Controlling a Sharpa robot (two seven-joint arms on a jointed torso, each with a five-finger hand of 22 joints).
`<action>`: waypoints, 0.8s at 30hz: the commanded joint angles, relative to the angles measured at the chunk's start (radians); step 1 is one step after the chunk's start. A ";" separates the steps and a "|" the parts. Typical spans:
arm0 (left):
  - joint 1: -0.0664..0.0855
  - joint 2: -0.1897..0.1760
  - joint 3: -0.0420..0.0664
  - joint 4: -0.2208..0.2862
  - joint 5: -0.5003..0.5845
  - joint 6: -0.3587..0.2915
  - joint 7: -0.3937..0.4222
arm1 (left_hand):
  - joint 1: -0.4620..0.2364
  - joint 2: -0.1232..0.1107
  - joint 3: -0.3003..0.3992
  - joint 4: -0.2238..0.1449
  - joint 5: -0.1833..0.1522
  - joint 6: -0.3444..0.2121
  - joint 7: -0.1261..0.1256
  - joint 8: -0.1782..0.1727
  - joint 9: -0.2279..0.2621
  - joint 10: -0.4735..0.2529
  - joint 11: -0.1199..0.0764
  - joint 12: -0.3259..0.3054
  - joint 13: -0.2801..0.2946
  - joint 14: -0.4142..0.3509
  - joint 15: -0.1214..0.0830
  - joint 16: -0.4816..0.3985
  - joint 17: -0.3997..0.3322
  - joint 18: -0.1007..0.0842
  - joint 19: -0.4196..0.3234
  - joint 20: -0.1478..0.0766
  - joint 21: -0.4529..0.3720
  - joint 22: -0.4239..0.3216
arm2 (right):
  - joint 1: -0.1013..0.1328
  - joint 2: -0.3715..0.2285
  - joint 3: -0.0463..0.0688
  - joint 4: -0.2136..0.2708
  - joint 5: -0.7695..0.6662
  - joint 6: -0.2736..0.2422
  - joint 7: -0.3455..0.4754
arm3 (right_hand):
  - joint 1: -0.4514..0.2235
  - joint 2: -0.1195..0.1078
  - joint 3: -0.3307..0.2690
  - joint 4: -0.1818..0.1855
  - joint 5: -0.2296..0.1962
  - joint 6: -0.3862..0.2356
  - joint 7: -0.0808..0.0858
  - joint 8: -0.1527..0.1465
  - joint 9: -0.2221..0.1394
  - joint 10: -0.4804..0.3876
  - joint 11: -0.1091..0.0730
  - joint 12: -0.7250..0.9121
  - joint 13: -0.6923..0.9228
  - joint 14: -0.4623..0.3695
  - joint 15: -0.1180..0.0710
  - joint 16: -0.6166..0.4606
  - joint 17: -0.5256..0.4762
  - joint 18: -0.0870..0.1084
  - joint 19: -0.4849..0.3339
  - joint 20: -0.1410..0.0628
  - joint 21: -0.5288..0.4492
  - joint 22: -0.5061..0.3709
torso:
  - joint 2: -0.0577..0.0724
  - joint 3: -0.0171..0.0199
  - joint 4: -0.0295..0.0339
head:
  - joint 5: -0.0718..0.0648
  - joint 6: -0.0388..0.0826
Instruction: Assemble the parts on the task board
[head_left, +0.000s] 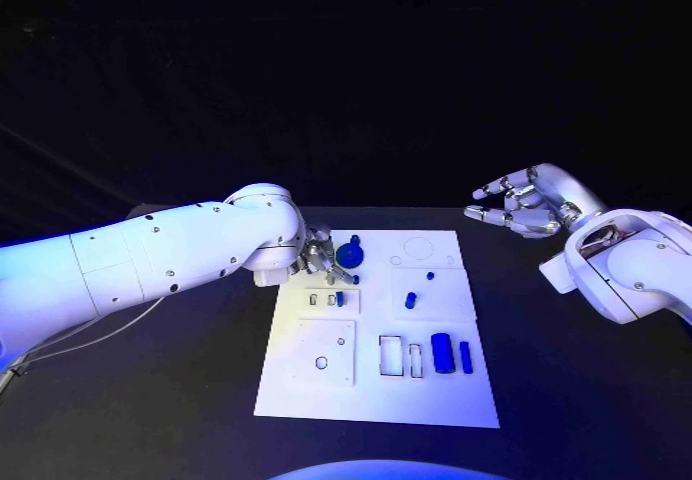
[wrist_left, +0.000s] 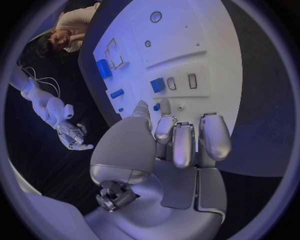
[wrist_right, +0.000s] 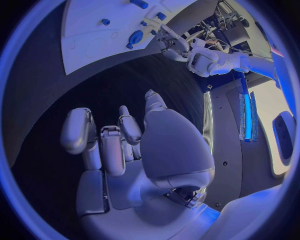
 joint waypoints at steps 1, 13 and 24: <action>0.000 0.008 0.000 -0.004 -0.010 0.037 -0.011 | -0.013 0.000 -0.009 0.000 -0.002 -0.008 0.001 0.006 0.004 0.003 -0.003 0.005 0.002 0.041 -0.005 0.002 0.000 -0.014 0.007 -0.002 0.006 0.003 | 0.000 0.003 0.000 -0.002 -0.030 -0.003 -0.004 | -0.015 0.006 -0.014 0.001 0.028 0.000 -0.004 0.009 0.000 -0.009 -0.001 -0.007 -0.003 0.060 -0.006 -0.005 0.091 0.011 -0.004 -0.003 -0.006 -0.001 | 0.002 0.0008 0.0004 | 0.002 -0.001; -0.010 0.025 -0.004 -0.023 -0.007 0.081 -0.018 | -0.022 0.001 -0.016 0.000 -0.002 -0.010 0.001 0.008 0.010 0.000 -0.003 0.002 -0.002 0.041 -0.005 0.002 0.000 -0.014 0.007 -0.002 0.009 0.008 | 0.000 0.007 0.000 -0.005 -0.061 -0.004 -0.007 | -0.024 0.010 -0.025 0.003 0.042 0.000 -0.005 0.013 0.000 -0.008 -0.001 -0.006 -0.004 0.060 -0.007 -0.006 0.090 0.011 -0.002 -0.004 -0.008 -0.001 | 0.001 0.0008 0.0004 | 0.009 -0.006; -0.016 0.033 -0.005 -0.038 -0.006 0.090 -0.020 | -0.022 0.002 -0.017 0.000 -0.002 -0.011 0.001 0.008 0.010 -0.002 -0.003 -0.001 -0.005 0.041 -0.005 0.002 0.000 -0.015 0.009 -0.002 0.011 0.011 | 0.000 0.012 0.000 -0.008 -0.062 -0.004 -0.009 | -0.024 0.011 -0.026 0.003 0.044 0.000 -0.005 0.013 0.000 -0.007 -0.001 -0.005 -0.003 0.060 -0.007 -0.006 0.091 0.011 -0.002 -0.004 -0.008 -0.001 | 0.001 0.0012 0.0003 | 0.007 -0.004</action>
